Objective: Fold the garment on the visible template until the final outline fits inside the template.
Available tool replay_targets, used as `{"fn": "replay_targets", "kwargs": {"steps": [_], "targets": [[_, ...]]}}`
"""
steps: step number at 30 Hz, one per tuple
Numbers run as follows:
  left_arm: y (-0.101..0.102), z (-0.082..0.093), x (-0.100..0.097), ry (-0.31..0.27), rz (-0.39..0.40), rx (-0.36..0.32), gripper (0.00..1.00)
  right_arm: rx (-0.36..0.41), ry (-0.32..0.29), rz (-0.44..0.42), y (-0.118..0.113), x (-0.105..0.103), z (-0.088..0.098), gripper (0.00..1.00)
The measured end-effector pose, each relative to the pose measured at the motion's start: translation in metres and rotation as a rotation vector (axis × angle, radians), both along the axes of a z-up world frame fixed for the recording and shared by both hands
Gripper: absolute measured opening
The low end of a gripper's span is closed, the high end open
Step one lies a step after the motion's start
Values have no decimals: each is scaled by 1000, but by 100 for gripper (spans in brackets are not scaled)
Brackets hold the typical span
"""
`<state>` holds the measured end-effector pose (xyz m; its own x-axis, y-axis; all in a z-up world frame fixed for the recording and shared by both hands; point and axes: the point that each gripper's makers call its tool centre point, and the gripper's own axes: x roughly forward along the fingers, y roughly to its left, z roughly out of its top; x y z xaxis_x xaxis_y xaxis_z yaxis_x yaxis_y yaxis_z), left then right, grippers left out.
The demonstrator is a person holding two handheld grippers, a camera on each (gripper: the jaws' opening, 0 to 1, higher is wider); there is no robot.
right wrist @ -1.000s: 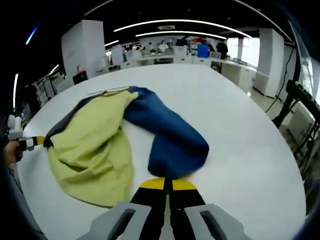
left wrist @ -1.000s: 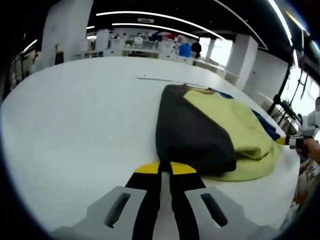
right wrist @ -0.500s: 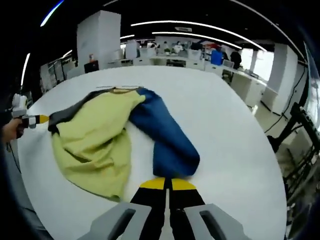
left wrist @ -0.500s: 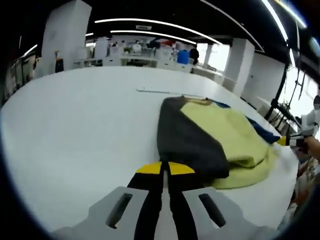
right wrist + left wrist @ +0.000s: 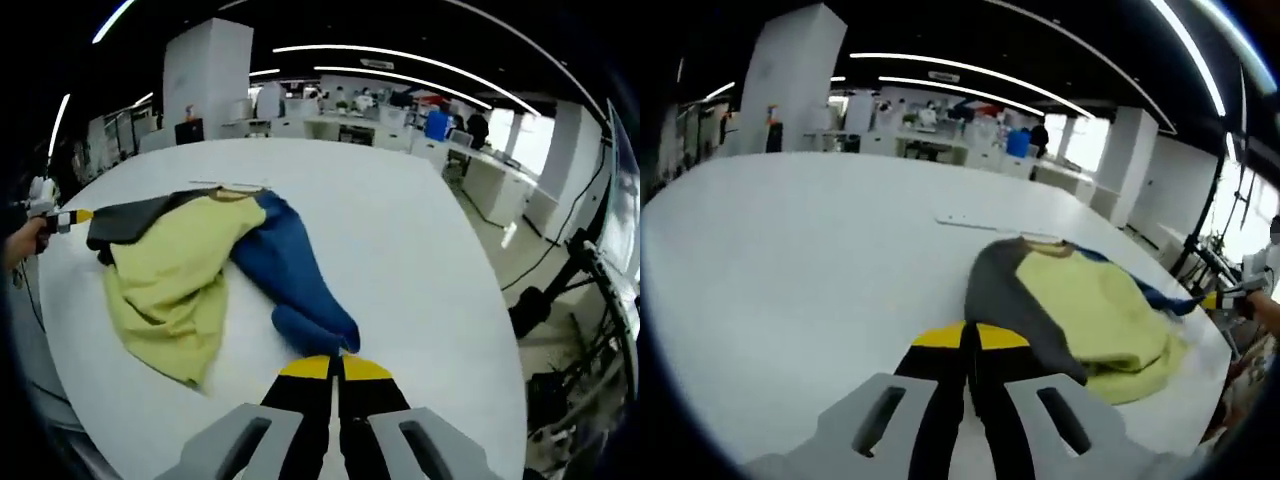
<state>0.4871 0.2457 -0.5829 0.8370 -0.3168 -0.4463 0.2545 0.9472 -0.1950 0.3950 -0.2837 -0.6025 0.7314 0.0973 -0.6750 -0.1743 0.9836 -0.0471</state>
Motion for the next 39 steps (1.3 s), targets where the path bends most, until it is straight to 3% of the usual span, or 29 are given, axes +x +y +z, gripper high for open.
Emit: {"fn": "replay_targets", "kwargs": {"steps": [3, 7, 14, 17, 21, 24, 35, 39], "targets": [[10, -3, 2, 11, -1, 38, 0, 20, 48, 36, -5, -4, -5, 0], [28, -9, 10, 14, 1, 84, 0, -31, 89, 108, -18, -7, -11, 0], [53, -17, 29, 33, 11, 114, 0, -63, 141, 59, -56, 4, -23, 0], [64, -22, 39, 49, -25, 226, 0, -59, 139, 43, -65, 13, -25, 0], [71, -21, 52, 44, -10, 233, 0, -1, 125, 2, -73, 25, -25, 0], [81, -27, 57, 65, -10, 286, 0, -58, 188, -9, -89, 24, -32, 0], [94, -51, 66, 133, -7, 344, 0, -168, 233, -64, -127, 51, -48, 0], [96, -52, 68, 130, -11, 351, 0, -194, 247, -92, -142, 60, -55, 0]]}}
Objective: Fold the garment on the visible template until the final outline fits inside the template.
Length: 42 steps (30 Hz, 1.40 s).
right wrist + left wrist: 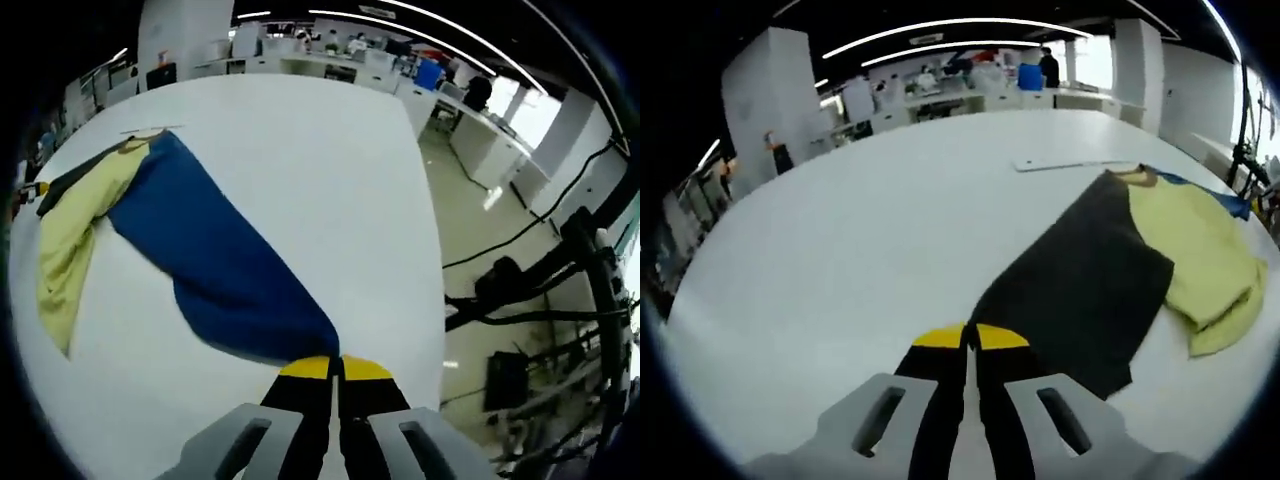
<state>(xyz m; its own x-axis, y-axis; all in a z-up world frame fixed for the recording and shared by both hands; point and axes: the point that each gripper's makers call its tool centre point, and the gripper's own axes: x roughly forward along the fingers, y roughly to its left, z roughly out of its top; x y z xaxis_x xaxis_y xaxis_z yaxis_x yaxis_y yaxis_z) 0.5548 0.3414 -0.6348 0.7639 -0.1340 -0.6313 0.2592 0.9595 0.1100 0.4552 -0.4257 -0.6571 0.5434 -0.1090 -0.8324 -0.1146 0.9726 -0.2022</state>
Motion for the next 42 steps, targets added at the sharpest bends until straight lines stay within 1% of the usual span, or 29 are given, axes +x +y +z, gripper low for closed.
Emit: {"fn": "replay_targets", "kwargs": {"steps": [2, 6, 8, 9, 11, 14, 15, 16, 18, 21, 22, 24, 26, 27, 29, 31, 34, 35, 37, 39, 42], "targets": [[3, -3, 4, 6, -9, 17, 0, -8, 1, -16, -7, 4, -3, 0], [5, -4, 9, 7, -4, 22, 0, -51, -6, -34, -19, 13, -2, 0], [4, -8, 10, 17, -6, 34, 0, -50, -3, -28, -20, 16, -2, 0], [4, -10, 10, 22, -5, 41, 0, -54, 11, -22, -21, 17, -4, 0], [4, -12, 10, 30, -5, 45, 0, -58, 12, -18, -22, 18, -4, 0], [3, -11, 9, 29, -3, 53, 0, -54, 10, -28, -23, 18, -3, 0], [3, -10, 9, 28, -1, 52, 0, -54, 9, -29, -23, 18, -2, 0], [2, -8, 8, 23, 14, 36, 1, -47, 5, -40, -23, 18, -2, 0], [0, -6, 7, 8, 26, 19, 2, -25, -10, -81, -23, 17, 0, 0], [-3, -4, 4, -2, 35, -13, 7, -3, -36, -97, -18, 17, 5, 0], [-5, -3, 2, -5, 31, -27, 10, 11, -49, -108, -15, 17, 8, 4], [-9, 0, -2, -16, 17, -33, 12, 46, -75, -99, -4, 19, 13, 10], [-15, 3, -4, -29, 16, -80, 17, 89, -84, -101, 6, 19, 15, 19], [-17, 4, -5, -34, 13, -89, 20, 108, -91, -106, 9, 19, 16, 22], [-24, 9, -8, -52, -3, -104, 25, 156, -105, -90, 22, 20, 20, 30], [-29, 14, -9, -78, -14, -141, 30, 179, -108, -78, 32, 19, 22, 40], [-36, 17, -15, -84, -36, -154, 37, 214, -120, -40, 51, 18, 29, 51], [-39, 20, -18, -92, -49, -161, 38, 235, -122, -16, 62, 16, 32, 53], [-47, 25, -23, -100, -66, -185, 41, 260, -125, 6, 77, 13, 35, 59], [-52, 29, -27, -109, -81, -198, 45, 294, -123, 33, 94, 9, 38, 62], [-63, 35, -37, -121, -116, -220, 49, 315, -120, 78, 115, 3, 42, 65]]}}
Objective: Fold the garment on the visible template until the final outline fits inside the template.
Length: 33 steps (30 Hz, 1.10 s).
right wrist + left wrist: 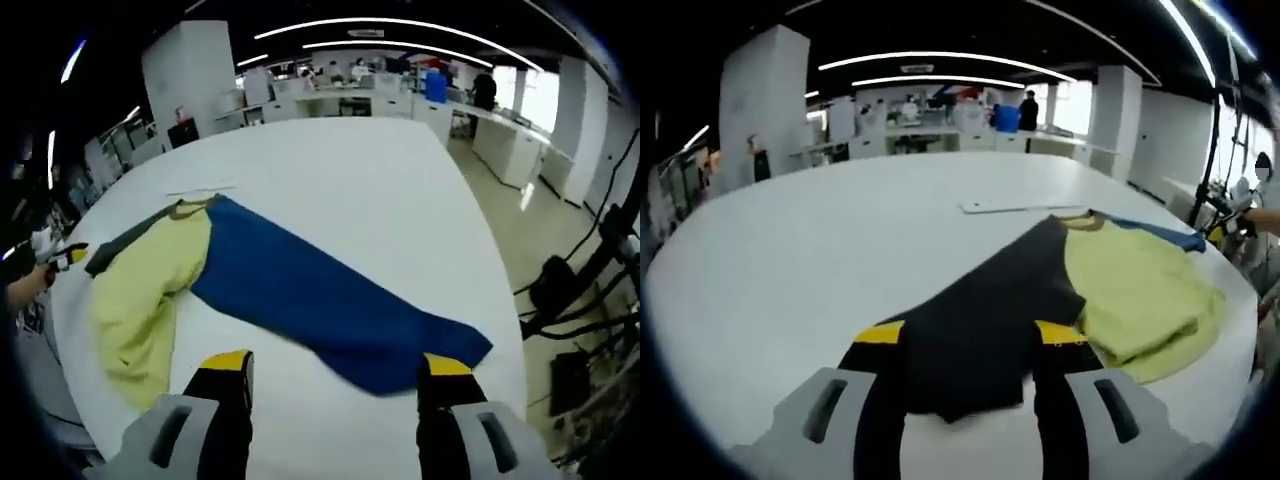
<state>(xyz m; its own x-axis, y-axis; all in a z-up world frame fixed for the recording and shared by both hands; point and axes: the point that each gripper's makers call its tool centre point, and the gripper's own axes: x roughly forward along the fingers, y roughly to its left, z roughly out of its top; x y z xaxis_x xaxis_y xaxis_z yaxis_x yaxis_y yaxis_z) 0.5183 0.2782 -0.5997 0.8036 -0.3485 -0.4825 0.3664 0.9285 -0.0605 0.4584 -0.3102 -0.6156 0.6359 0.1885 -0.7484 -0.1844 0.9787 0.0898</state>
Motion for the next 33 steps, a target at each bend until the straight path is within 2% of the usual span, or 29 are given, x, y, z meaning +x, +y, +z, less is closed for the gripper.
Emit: {"fn": "replay_targets", "kwargs": {"steps": [8, 13, 21, 27, 30, 33], "targets": [[-32, 3, -23, -18, -95, -9, 52, 90, 0, 138, 67, -23, 1, 68], [-51, 2, -33, -18, -142, -22, 52, 129, 7, 197, 100, -41, -1, 69], [-78, -10, -46, 5, -183, -57, 51, 199, 15, 226, 133, -60, -7, 67], [-96, -22, -55, 32, -222, -59, 50, 170, 29, 258, 147, -72, -20, 61], [-102, -33, -59, 59, -255, -9, 49, 148, 18, 240, 146, -71, -26, 59], [-105, -41, -60, 78, -259, 10, 45, 103, 4, 247, 148, -73, -31, 52]]}}
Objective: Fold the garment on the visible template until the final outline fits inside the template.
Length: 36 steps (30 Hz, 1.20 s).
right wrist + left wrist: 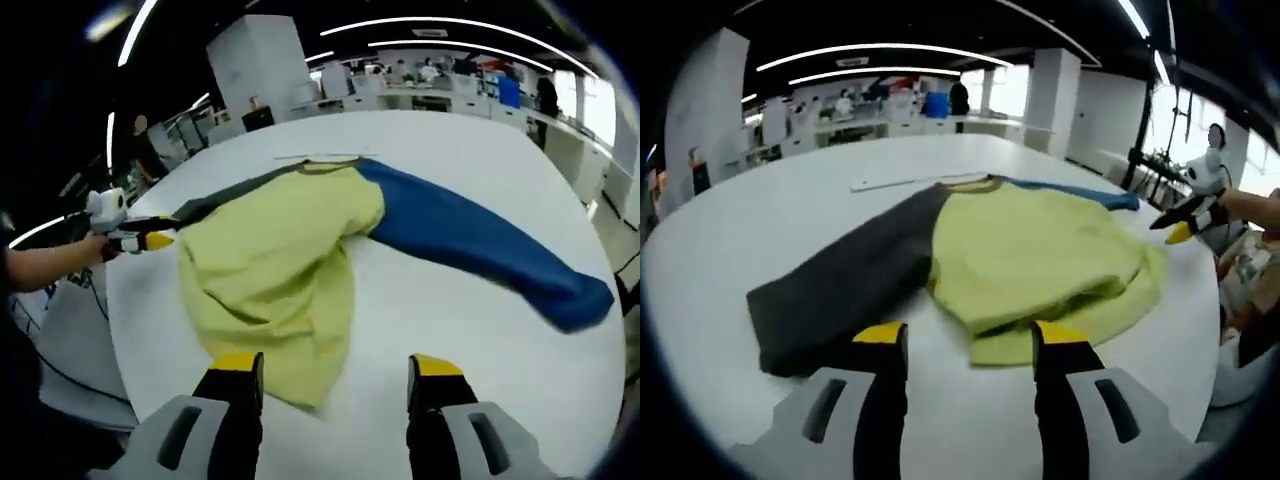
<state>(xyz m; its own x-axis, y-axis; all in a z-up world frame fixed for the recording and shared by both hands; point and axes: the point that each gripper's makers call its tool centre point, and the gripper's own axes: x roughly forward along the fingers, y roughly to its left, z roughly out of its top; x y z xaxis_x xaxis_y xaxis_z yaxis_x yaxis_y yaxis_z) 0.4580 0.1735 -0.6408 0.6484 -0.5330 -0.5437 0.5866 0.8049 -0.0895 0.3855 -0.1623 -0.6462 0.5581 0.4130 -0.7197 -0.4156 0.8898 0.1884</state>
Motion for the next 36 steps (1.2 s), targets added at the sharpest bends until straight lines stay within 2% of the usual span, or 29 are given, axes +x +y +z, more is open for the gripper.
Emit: {"fn": "replay_targets", "kwargs": {"steps": [3, 5, 8, 10, 13, 16, 21, 25, 29, 32, 36], "targets": [[-2, -4, 0, -10, -13, 33, 38, -11, 0, -1, 3, -2, -5, 48], [-4, -8, 0, 3, -15, 26, 35, -29, -8, -15, 2, -3, -8, 44], [-5, -16, -2, 11, -36, 76, 30, -64, -31, -39, 1, -4, -11, 39], [-6, -19, -3, 21, -37, 77, 27, -72, -36, -36, 4, -5, -13, 35], [-8, -19, -4, 10, -38, 93, 24, -98, -28, -26, 7, -10, -18, 28], [-10, -18, -6, -6, -46, 115, 21, -85, -21, -31, 11, -13, -20, 23], [-8, -19, -4, 11, -26, 107, 17, -96, -34, -57, 11, -14, -19, 5], [-9, -19, -5, 12, -20, 104, 14, -95, -45, -90, 9, -13, -18, 0], [-6, -20, -5, 29, 0, 97, 4, -90, -56, -107, 7, -13, -16, 0], [-1, -19, -5, 30, 28, 112, 1, -82, -56, -106, 9, -14, -15, 0], [0, -15, -13, 48, 58, 118, 0, -76, -55, -96, 8, -16, -12, 0]]}}
